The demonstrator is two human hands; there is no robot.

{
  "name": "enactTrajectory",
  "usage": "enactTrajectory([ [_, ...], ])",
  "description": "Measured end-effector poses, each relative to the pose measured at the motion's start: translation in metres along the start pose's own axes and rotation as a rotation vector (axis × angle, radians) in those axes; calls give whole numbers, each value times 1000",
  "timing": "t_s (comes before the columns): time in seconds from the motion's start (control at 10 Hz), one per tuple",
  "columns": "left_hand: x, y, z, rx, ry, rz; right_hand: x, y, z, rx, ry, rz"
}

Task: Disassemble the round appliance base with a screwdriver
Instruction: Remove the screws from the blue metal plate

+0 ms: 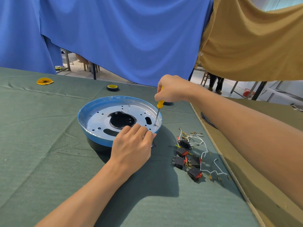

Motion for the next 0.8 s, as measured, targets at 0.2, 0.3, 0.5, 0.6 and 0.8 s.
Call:
enactTrajectory([
  [0.2,0,1,0,16,1,-5,-4,1,3,-29,-9,-36],
  [0.3,0,1,0,15,4,-8,-5,0,3,-33,6,-25],
  [0.5,0,1,0,17,5,-5,-3,-1,4,62,-8,39],
  [0.6,0,1,0,7,6,-7,-5,2,4,-15,-4,-27],
  [0.8,0,1,0,-21,12,-2,-6,0,5,23,-15,21],
])
Point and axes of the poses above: each hand's wrist, its own z-axis towards the middle knuckle, its own y-axis out of the back of the hand, x = y × z, the point moved 5 cm from there along z, towards the middle knuckle, and after that the axes turned 1 degree about y, right-handed, at the moved point
